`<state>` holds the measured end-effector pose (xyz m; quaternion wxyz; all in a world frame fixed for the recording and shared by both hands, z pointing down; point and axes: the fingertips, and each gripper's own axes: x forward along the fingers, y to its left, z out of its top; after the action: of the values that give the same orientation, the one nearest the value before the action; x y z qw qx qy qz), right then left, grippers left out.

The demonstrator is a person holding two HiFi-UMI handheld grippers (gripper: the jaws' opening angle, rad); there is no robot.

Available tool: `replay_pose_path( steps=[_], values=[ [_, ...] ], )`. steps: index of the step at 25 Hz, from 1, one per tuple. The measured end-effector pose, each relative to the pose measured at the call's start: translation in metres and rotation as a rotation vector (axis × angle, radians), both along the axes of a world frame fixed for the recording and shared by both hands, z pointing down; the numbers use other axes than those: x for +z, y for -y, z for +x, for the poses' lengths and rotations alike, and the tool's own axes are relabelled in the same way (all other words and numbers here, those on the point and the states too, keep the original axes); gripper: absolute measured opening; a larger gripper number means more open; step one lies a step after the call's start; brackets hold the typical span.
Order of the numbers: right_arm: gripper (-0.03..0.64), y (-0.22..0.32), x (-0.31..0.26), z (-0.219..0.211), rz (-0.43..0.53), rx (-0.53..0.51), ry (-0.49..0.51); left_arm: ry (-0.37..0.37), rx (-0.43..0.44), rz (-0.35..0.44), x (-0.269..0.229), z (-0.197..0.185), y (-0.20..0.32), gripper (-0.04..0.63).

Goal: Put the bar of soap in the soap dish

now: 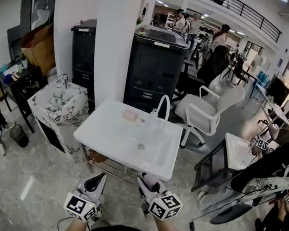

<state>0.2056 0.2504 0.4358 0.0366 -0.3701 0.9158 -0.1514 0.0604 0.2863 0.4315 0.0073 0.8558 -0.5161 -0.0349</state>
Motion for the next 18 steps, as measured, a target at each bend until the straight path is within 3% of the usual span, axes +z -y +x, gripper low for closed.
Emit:
replay_pose_path(
  steps=[18],
  values=[
    [0.123,0.051,0.009,-0.035,-0.033,0.044,0.025,-0.018,0.061,-0.05,0.008,-0.034,0.051,0.046]
  ],
)
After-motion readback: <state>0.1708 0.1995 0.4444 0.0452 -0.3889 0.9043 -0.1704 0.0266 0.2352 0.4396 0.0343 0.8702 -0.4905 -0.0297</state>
